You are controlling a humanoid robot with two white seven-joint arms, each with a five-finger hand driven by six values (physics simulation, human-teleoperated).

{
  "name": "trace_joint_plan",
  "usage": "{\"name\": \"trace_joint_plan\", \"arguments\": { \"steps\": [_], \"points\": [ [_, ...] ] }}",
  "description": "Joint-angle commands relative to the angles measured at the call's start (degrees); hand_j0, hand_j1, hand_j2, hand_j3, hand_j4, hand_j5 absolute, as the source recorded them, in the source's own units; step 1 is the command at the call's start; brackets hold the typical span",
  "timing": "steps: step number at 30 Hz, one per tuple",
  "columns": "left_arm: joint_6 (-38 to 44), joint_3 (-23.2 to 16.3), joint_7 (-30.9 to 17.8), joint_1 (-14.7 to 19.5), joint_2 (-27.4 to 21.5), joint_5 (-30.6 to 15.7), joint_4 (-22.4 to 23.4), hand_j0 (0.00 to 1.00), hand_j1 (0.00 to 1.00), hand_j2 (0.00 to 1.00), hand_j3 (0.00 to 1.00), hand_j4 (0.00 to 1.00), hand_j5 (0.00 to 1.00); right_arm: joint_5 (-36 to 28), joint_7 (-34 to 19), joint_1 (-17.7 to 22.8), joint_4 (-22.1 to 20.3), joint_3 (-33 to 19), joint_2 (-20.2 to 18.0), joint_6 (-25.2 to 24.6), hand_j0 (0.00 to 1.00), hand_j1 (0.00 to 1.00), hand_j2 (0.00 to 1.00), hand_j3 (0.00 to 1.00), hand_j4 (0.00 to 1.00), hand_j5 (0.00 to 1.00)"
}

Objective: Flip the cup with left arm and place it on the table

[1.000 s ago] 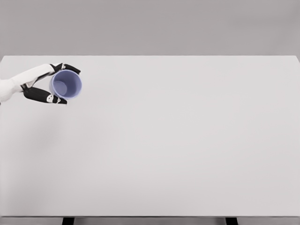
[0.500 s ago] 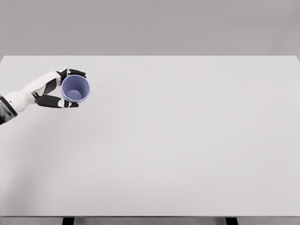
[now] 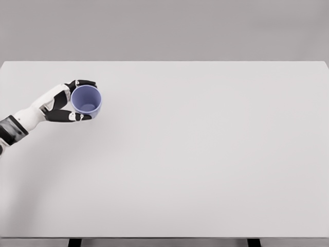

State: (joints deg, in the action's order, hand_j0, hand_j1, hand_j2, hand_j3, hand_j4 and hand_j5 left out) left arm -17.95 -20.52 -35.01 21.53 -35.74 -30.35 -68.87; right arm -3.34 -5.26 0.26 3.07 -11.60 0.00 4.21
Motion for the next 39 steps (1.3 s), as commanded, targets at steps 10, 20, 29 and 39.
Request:
{"name": "trace_joint_plan", "arguments": {
  "steps": [10, 20, 29, 39],
  "points": [
    [-0.1, 0.0, 0.0, -2.5, 1.0, -6.3, 0.5, 0.80, 0.80, 0.80, 0.80, 0.80, 0.80, 0.0, 0.0, 0.0, 0.0, 0.0, 0.0, 0.0, 1.00, 1.00, 1.00, 1.00, 1.00, 1.00],
    [0.1, -0.2, 0.0, -4.0, 1.0, -7.3, 0.5, 0.81, 0.81, 0.81, 0.81, 0.81, 0.81, 0.0, 0.0, 0.0, 0.0, 0.0, 0.0, 0.0, 1.00, 1.00, 1.00, 1.00, 1.00, 1.00],
    [0.0, -0.6, 0.0, -4.0, 1.0, -7.4, 0.5, 0.87, 0.87, 0.87, 0.87, 0.87, 0.87, 0.0, 0.0, 0.0, 0.0, 0.0, 0.0, -0.1, 1.00, 1.00, 1.00, 1.00, 1.00, 1.00],
    [-0.1, -0.4, 0.0, -4.0, 1.0, -6.9, 0.5, 0.99, 0.99, 0.99, 0.99, 0.99, 0.99, 0.0, 0.0, 0.0, 0.0, 0.0, 0.0, 0.0, 1.00, 1.00, 1.00, 1.00, 1.00, 1.00]
  ]
}}
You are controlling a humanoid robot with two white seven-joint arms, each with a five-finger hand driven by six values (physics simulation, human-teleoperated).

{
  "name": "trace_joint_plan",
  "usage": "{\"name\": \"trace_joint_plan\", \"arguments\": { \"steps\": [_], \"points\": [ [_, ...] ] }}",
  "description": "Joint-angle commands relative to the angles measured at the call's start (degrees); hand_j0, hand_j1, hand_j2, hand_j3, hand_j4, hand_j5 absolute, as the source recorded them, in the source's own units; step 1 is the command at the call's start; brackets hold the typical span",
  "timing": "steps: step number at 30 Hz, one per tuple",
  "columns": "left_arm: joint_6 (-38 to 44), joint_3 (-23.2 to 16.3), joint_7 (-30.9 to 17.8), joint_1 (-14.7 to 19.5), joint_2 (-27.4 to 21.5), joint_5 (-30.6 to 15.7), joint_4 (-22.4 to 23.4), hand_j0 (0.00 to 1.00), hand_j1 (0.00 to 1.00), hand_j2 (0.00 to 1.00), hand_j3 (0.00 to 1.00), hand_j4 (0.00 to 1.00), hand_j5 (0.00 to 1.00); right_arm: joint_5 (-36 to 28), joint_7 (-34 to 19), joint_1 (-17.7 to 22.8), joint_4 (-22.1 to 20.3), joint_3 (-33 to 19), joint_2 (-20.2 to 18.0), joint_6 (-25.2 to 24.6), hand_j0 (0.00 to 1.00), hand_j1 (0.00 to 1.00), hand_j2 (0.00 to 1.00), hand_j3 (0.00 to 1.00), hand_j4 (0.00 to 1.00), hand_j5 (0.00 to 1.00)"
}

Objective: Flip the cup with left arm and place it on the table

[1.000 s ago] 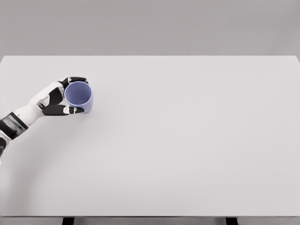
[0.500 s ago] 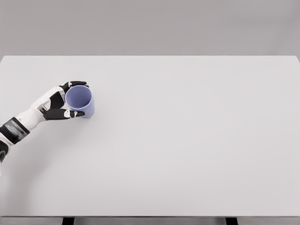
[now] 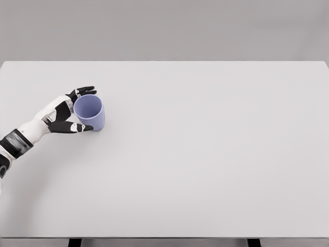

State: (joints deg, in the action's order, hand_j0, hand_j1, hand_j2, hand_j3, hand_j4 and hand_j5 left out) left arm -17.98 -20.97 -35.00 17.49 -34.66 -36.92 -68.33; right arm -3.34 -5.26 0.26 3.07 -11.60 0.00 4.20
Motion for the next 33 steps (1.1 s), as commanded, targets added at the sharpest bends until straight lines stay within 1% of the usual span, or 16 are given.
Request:
{"name": "trace_joint_plan", "arguments": {
  "steps": [1, 8, 14, 24, 29, 33],
  "points": [
    [0.0, 0.1, 0.0, 0.0, -0.1, -0.4, 0.0, 0.99, 0.99, 0.99, 0.99, 0.99, 0.99, 0.0, 0.0, 0.0, 0.0, 0.0, 0.0, -0.1, 1.00, 1.00, 1.00, 1.00, 1.00, 1.00],
    [0.1, 0.6, 0.0, 0.1, -0.3, -0.4, 0.0, 1.00, 1.00, 1.00, 1.00, 1.00, 1.00, 0.0, 0.0, 0.0, 0.0, 0.0, 0.0, 0.0, 1.00, 1.00, 1.00, 1.00, 1.00, 1.00],
    [0.1, 1.1, 0.0, 0.6, -0.1, -0.4, 2.0, 1.00, 1.00, 1.00, 1.00, 1.00, 1.00, 0.0, 0.0, 0.0, 0.0, 0.0, 0.0, -0.1, 1.00, 1.00, 1.00, 1.00, 1.00, 1.00],
    [0.1, 1.9, 0.0, 0.8, -0.2, -0.3, 3.1, 1.00, 1.00, 1.00, 1.00, 1.00, 1.00, 0.0, 0.0, 0.0, 0.0, 0.0, 0.0, 0.0, 1.00, 1.00, 1.00, 1.00, 1.00, 1.00],
    [0.1, 1.9, 0.0, 0.4, -1.2, -0.9, 2.6, 1.00, 1.00, 1.00, 1.00, 1.00, 1.00, 0.0, 0.0, 0.0, 0.0, 0.0, 0.0, 0.0, 1.00, 1.00, 1.00, 1.00, 1.00, 1.00],
    [0.0, 2.7, 0.0, 0.1, -5.6, -1.1, 2.1, 1.00, 1.00, 1.00, 1.00, 1.00, 1.00, 0.0, 0.0, 0.0, 0.0, 0.0, 0.0, 0.0, 1.00, 1.00, 1.00, 1.00, 1.00, 1.00]
  ]
}}
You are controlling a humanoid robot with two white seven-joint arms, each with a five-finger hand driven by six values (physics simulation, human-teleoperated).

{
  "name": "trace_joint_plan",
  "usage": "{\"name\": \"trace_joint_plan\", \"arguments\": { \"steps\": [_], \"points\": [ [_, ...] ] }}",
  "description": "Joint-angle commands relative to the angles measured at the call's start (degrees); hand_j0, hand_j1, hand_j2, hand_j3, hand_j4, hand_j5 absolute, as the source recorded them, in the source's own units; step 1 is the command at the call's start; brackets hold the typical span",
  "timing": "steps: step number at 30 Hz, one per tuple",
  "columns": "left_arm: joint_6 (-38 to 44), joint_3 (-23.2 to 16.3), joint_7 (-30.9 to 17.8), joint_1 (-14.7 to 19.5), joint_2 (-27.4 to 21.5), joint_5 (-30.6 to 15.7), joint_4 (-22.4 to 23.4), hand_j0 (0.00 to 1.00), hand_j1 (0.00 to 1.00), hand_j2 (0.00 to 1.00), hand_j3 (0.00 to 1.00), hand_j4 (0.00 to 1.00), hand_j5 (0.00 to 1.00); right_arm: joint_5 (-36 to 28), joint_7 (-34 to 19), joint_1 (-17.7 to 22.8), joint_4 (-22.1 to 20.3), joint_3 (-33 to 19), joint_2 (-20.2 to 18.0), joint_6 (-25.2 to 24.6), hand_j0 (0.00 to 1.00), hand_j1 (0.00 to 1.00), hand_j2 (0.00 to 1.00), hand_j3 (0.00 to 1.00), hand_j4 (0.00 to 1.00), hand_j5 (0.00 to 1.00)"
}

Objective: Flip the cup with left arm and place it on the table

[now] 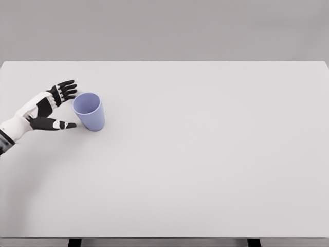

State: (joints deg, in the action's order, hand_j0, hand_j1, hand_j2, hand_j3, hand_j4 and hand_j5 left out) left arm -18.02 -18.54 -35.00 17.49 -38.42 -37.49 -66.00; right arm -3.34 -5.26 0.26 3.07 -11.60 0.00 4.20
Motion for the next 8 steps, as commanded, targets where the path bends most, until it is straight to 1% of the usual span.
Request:
{"name": "trace_joint_plan", "arguments": {
  "steps": [1, 2, 3, 6, 8],
  "points": [
    [0.0, 0.3, 0.0, 0.0, -2.8, -0.5, -0.3, 1.00, 1.00, 1.00, 1.00, 1.00, 1.00, 0.0, 0.0, 0.0, 0.0, 0.0, 0.0, 0.0, 1.00, 1.00, 1.00, 1.00, 1.00, 1.00],
    [0.0, 0.3, 0.0, 0.0, -4.6, -0.5, -0.3, 1.00, 1.00, 1.00, 1.00, 1.00, 1.00, 0.0, 0.0, 0.0, 0.0, 0.0, 0.0, 0.0, 1.00, 1.00, 1.00, 1.00, 1.00, 1.00],
    [0.0, 0.1, 0.0, -0.1, -5.3, -0.5, -0.4, 1.00, 1.00, 1.00, 1.00, 1.00, 1.00, 0.0, 0.0, 0.0, 0.0, 0.0, 0.0, -0.1, 1.00, 1.00, 1.00, 1.00, 1.00, 1.00],
    [0.0, 0.3, 0.0, -0.1, -6.7, -0.5, -0.3, 1.00, 1.00, 1.00, 1.00, 1.00, 1.00, 0.0, 0.0, 0.0, 0.0, 0.0, 0.0, 0.0, 1.00, 1.00, 1.00, 1.00, 1.00, 1.00],
    [0.0, 0.3, 0.0, -0.1, -6.8, -0.3, -0.3, 1.00, 1.00, 1.00, 1.00, 1.00, 1.00, 0.0, 0.0, 0.0, 0.0, 0.0, 0.0, -0.1, 1.00, 1.00, 1.00, 1.00, 1.00, 1.00]
  ]
}}
